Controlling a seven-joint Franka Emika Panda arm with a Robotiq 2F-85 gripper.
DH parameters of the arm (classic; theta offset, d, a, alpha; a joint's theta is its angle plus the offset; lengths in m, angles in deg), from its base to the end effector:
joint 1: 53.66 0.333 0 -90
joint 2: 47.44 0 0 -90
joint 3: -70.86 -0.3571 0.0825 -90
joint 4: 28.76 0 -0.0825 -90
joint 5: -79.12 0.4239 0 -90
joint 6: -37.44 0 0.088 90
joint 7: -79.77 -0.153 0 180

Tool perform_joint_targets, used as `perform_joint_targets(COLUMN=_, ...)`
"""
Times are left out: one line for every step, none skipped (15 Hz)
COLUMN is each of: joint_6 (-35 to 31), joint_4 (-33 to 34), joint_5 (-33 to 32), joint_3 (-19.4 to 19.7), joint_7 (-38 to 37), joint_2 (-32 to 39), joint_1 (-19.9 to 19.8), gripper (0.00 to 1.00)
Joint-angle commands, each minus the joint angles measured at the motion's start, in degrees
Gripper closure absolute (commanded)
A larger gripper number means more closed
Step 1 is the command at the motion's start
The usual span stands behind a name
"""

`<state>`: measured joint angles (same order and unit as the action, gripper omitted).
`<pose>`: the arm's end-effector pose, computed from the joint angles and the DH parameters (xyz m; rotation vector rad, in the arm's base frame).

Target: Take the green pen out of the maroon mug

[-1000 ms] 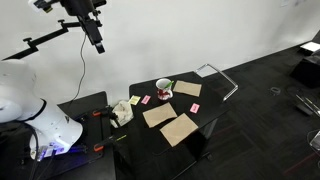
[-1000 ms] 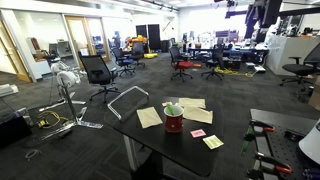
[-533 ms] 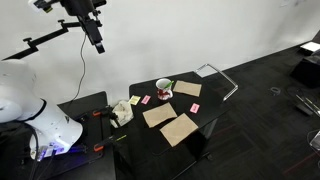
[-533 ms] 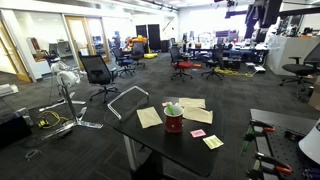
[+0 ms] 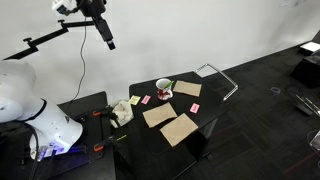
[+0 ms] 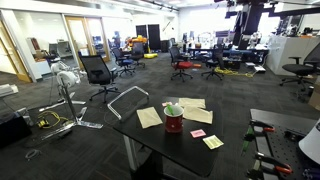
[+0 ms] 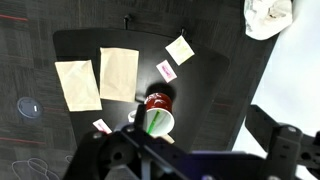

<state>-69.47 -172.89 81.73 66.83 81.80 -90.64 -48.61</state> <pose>0.3459 0.0626 0.5066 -3.1250 -0.2606 -0.1623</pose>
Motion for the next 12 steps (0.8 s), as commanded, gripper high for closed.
perform_joint_targets(joint_6=-7.6, joint_4=0.3, joint_5=2.0, joint_3=-3.6, joint_7=-8.2, joint_2=7.1, joint_1=-0.4, gripper=0.0)
perform_joint_targets(joint_6=-9.8, joint_4=0.5, joint_5=2.0, joint_3=-4.7, joint_7=-10.7, joint_2=9.0, joint_1=-0.7, gripper=0.0)
perform_joint_targets(joint_6=-11.8, joint_4=0.7, joint_5=1.4, joint_3=-5.8, joint_7=-13.7, joint_2=10.9, joint_1=-1.1, gripper=0.0)
perform_joint_targets(joint_6=-13.6, joint_4=0.9, joint_5=1.0, joint_3=-6.7, joint_7=-16.4, joint_2=12.7, joint_1=-1.4, gripper=0.0)
perform_joint_targets(joint_6=-15.2, joint_4=1.3, joint_5=0.4, joint_3=-7.5, joint_7=-19.1, joint_2=14.4, joint_1=-1.8, gripper=0.0)
perform_joint_targets(joint_6=-16.8, joint_4=1.5, joint_5=-0.3, joint_3=-8.2, joint_7=-21.6, joint_2=15.9, joint_1=-2.2, gripper=0.0)
perform_joint_targets(joint_6=-18.0, joint_4=1.8, joint_5=-0.8, joint_3=-8.6, joint_7=-23.9, joint_2=17.3, joint_1=-2.5, gripper=0.0)
perform_joint_targets(joint_6=-18.7, joint_4=2.1, joint_5=-1.6, joint_3=-9.1, joint_7=-26.1, joint_2=18.5, joint_1=-3.0, gripper=0.0)
perform_joint_targets(joint_6=-19.4, joint_4=2.4, joint_5=-2.1, joint_3=-9.3, joint_7=-27.9, joint_2=19.6, joint_1=-3.3, gripper=0.0)
perform_joint_targets(joint_6=-20.0, joint_4=2.6, joint_5=-2.6, joint_3=-9.5, joint_7=-29.6, joint_2=20.7, joint_1=-3.6, gripper=0.0)
perform_joint_targets(joint_6=-20.8, joint_4=2.9, joint_5=-3.2, joint_3=-9.5, joint_7=-31.3, joint_2=21.9, joint_1=-4.0, gripper=0.0)
perform_joint_targets(joint_6=-22.0, joint_4=3.1, joint_5=-3.6, joint_3=-9.4, joint_7=-32.7, joint_2=23.0, joint_1=-4.3, gripper=0.0)
